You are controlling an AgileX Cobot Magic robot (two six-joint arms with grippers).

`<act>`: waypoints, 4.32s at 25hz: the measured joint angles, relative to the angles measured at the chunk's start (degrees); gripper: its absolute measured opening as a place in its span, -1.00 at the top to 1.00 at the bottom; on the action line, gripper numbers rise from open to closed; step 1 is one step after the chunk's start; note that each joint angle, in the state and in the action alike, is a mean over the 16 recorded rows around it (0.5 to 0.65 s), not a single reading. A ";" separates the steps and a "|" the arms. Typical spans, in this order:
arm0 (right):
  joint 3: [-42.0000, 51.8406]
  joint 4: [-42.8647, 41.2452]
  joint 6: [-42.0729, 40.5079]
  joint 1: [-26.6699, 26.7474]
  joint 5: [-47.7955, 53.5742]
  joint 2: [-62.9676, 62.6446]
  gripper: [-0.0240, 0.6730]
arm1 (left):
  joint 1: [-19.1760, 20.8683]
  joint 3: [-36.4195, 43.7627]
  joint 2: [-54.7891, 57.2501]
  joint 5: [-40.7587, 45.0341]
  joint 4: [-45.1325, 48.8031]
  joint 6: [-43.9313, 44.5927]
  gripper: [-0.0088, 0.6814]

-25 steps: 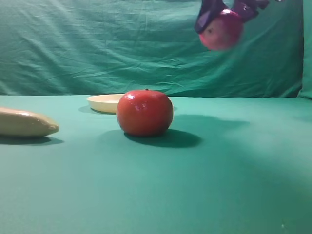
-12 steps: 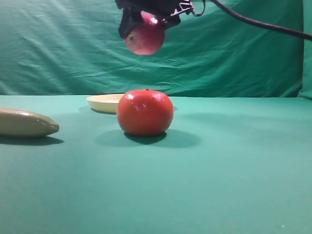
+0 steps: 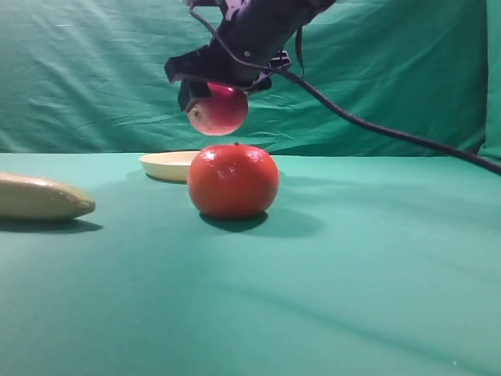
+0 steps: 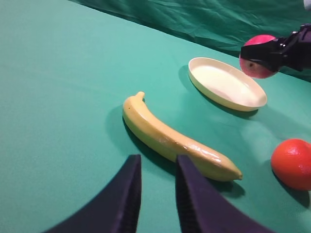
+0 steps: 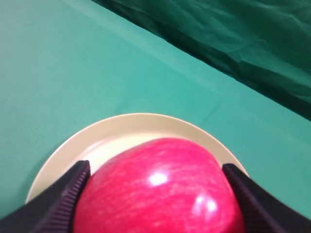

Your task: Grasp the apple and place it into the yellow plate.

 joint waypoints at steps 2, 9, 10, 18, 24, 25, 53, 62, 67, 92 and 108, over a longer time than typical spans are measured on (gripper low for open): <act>0.00 0.05 0.00 0.00 -0.04 0.19 -0.66 | 0.00 0.00 0.00 0.00 0.00 0.00 0.52; 0.00 0.16 0.00 0.00 1.28 -1.18 -0.86 | 0.00 0.00 0.00 0.00 0.00 0.00 0.52; 0.00 0.18 0.00 0.00 1.70 -1.67 -0.89 | 0.00 0.00 0.00 0.00 0.00 0.00 0.52; 0.00 -0.32 0.11 -0.41 11.13 -9.94 -0.45 | 0.00 0.00 0.00 0.00 0.00 0.00 0.52; 0.00 -1.21 2.54 -2.25 23.68 -19.00 0.24 | 0.00 0.00 0.00 0.00 0.00 0.00 0.52; 0.00 -1.49 3.26 -2.74 25.94 -20.47 0.35 | 0.00 0.00 0.00 0.00 0.00 0.00 0.52; 20.56 -14.62 21.41 -9.47 46.19 -63.97 0.93 | 0.00 0.00 0.00 0.00 0.00 0.00 0.52; 34.36 -16.68 25.06 -9.47 47.07 -76.95 0.93 | 0.00 0.00 0.00 0.00 0.00 0.00 0.52; 36.99 -21.36 31.69 -9.47 50.53 -81.20 0.93 | 0.00 0.00 0.00 0.00 0.00 0.00 0.52; 63.60 -35.13 40.56 -29.01 41.38 -113.45 0.93 | 0.00 0.00 0.00 0.00 0.00 0.00 0.52; 88.91 -35.14 38.96 -35.14 29.09 -129.97 0.93 | 0.00 0.00 0.00 0.00 0.00 0.00 0.52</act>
